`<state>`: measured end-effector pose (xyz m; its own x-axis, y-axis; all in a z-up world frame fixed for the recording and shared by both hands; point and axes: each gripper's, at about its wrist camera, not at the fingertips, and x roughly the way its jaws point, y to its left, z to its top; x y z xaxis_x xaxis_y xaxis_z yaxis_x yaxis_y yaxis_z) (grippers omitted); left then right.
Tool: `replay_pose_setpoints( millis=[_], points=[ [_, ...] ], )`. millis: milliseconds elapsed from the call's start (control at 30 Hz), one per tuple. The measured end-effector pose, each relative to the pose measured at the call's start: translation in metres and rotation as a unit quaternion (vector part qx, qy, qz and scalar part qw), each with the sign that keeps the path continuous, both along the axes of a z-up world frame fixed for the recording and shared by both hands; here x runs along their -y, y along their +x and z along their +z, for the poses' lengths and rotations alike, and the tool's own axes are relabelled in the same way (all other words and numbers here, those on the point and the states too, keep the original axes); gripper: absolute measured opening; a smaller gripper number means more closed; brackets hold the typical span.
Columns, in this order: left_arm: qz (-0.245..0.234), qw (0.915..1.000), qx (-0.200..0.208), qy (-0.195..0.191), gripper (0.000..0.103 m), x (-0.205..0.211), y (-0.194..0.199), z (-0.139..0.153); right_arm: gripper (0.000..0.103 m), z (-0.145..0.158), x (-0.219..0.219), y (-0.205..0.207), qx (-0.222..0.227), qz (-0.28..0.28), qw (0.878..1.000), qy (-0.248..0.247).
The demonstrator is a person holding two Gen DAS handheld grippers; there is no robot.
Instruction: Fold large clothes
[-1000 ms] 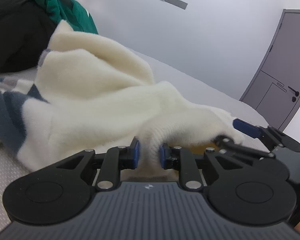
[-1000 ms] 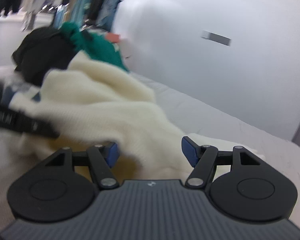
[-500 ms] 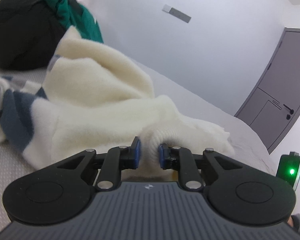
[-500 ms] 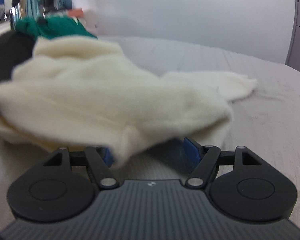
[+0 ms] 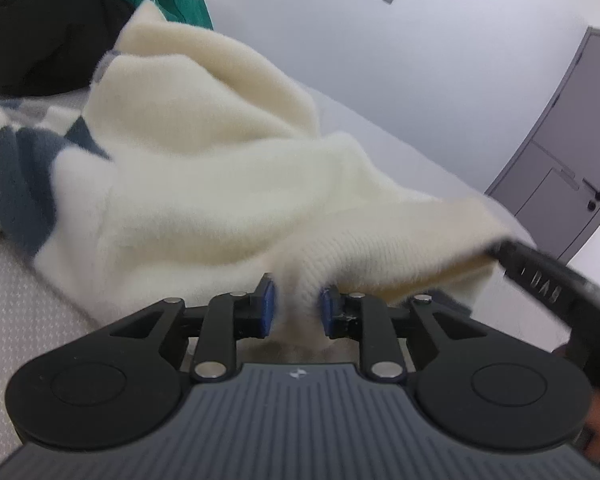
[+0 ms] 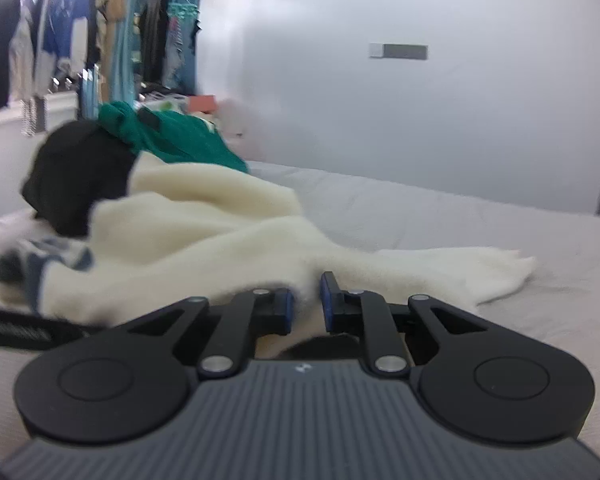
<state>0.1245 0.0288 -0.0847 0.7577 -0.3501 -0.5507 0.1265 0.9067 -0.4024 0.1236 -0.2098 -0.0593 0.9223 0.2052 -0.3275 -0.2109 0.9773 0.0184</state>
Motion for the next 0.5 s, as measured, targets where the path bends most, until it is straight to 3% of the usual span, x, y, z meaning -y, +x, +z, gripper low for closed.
replay_pose_setpoints(
  millis=[67, 133, 233, 367, 500],
  points=[
    [-0.006, 0.9998, 0.0, 0.018, 0.039, 0.007, -0.003, -0.001, 0.015, 0.004, -0.001, 0.0, -0.002, 0.012, 1.0, 0.013],
    [-0.016, 0.9989, 0.007, 0.042, 0.055, 0.015, -0.008, -0.002, 0.015, 0.007, -0.001, -0.005, 0.004, 0.024, 0.999, 0.022],
    [-0.025, 0.9945, 0.035, 0.096, 0.069, 0.037, -0.017, 0.0, 0.015, 0.013, 0.002, -0.012, 0.01, 0.047, 0.998, 0.038],
    [-0.024, 0.9828, 0.085, 0.163, 0.072, 0.067, -0.028, -0.001, 0.015, 0.015, 0.0, -0.016, 0.008, 0.062, 0.997, 0.05],
    [0.015, 0.9723, 0.132, 0.192, 0.076, 0.082, -0.036, -0.001, 0.015, 0.016, 0.006, -0.017, 0.002, 0.059, 0.996, 0.069]
  ],
)
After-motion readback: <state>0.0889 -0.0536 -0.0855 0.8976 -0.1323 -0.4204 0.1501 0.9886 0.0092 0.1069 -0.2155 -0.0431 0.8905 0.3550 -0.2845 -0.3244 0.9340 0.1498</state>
